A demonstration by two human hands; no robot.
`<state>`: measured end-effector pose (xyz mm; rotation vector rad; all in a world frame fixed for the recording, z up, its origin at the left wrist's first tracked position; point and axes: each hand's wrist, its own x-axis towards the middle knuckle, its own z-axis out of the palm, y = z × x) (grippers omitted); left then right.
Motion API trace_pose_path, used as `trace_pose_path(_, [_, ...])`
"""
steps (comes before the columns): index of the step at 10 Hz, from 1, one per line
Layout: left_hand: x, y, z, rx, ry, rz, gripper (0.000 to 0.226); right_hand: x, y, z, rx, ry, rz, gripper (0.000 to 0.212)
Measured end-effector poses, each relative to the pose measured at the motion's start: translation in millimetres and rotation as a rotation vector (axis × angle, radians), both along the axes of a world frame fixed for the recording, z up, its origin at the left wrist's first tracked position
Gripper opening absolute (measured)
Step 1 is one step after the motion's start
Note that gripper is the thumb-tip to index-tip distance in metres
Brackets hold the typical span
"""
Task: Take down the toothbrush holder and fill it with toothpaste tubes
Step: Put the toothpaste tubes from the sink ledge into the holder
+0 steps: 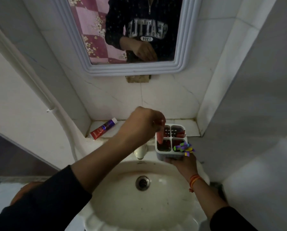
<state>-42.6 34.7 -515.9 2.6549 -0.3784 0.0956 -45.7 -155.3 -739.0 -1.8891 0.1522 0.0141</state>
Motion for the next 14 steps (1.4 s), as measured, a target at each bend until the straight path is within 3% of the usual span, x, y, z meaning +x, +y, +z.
trace_pose_path(1, [4,-23,-24,0.165,0.14,0.001,0.019,0,-3,2,-0.02,-0.015,0.02,0.055])
trace_pose_path(2, [-1,-36,-39,0.368,0.177,-0.016,0.023,2,-1,1,-0.044,-0.003,0.014,0.055])
trace_pose_path(3, [-4,-38,-43,0.44,0.165,0.013,0.024,4,-6,-4,-0.073,0.007,0.035,0.065])
trace_pose_path(4, [5,-19,-39,0.187,0.235,0.056,0.02,5,-7,-3,-0.084,-0.004,0.044,0.07])
trace_pose_path(5, [15,13,-27,-0.041,0.171,0.149,0.018,4,-7,-1,-0.081,-0.008,0.041,0.07])
trace_pose_path(6, [32,55,-34,-0.11,0.124,0.24,0.016,0,-5,5,-0.066,-0.011,0.026,0.067])
trace_pose_path(7, [47,93,-64,0.012,0.217,0.32,0.019,-1,-2,11,-0.055,-0.019,0.022,0.064])
trace_pose_path(8, [58,123,-102,0.204,0.334,0.413,0.042,-1,0,10,-0.026,-0.019,0.012,0.066])
trace_pose_path(9, [71,146,-137,0.237,0.454,0.464,0.073,0,1,7,-0.006,0.004,0.017,0.066])
trace_pose_path(10, [77,161,-157,0.334,0.461,0.495,0.076,1,2,3,-0.015,0.005,0.032,0.062])
trace_pose_path(11, [79,172,-165,0.381,0.351,0.492,0.067,1,2,2,0.01,0.077,0.024,0.056])
trace_pose_path(12, [87,186,-176,0.402,0.324,0.494,0.067,2,-3,-6,0.062,0.229,0.019,0.052])
trace_pose_path(13, [87,189,-177,0.422,0.363,0.543,0.059,1,0,-3,0.081,0.233,-0.006,0.064])
trace_pose_path(14, [83,187,-172,0.356,0.468,0.549,0.069,8,-2,-19,0.115,0.09,-0.023,0.071])
